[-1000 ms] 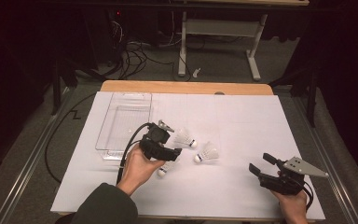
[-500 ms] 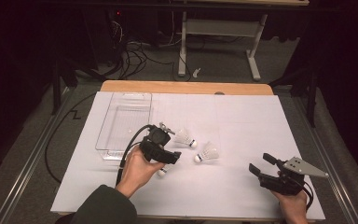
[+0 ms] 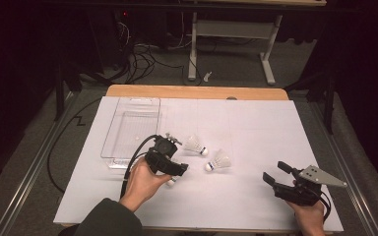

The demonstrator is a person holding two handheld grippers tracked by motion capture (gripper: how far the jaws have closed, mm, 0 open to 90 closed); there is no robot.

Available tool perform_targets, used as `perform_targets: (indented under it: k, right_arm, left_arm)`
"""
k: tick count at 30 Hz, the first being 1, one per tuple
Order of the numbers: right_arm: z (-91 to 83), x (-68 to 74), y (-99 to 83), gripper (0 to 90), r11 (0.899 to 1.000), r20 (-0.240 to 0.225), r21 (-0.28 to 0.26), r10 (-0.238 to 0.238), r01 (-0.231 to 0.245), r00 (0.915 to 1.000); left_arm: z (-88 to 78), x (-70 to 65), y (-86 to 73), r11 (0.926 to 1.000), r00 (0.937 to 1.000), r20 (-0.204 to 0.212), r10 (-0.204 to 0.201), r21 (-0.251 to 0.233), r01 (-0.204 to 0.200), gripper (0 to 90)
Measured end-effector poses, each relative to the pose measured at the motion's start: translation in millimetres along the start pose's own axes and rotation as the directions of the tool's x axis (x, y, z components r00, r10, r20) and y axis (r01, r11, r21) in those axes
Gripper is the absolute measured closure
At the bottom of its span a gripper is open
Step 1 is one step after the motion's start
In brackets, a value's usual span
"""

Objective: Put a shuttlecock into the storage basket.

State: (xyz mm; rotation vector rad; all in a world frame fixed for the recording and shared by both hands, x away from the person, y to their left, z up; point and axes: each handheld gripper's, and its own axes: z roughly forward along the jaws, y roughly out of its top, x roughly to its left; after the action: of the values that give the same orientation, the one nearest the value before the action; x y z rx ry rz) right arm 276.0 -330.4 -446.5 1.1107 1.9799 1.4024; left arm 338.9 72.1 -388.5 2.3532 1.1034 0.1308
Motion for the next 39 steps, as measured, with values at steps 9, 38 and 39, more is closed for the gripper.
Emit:
perform_targets:
  k: [9, 38, 39]
  right_arm:
    - [0.1, 0.0, 0.0, 27.3, 1.0, -0.001, 0.001, 0.002, -0.002, 1.0]
    - [-0.3, 0.2, 0.0, 27.2, 1.0, -0.002, -0.002, 0.001, -0.001, 1.0]
    - [-0.3, 0.2, 0.0, 27.3, 1.0, -0.003, -0.002, 0.001, -0.001, 1.0]
  left_arm:
    - [1.7, 1.4, -6.0, 0.9998, 0.9999, 0.008, -0.011, 0.019, 0.011, 34.0]
    - [23.0, -1.2, -11.8, 0.9924, 0.9998, 0.01, -0.017, 0.122, 0.015, 33.0]
    - [23.0, -1.2, -11.8, 0.9924, 0.9998, 0.01, -0.017, 0.122, 0.015, 33.0]
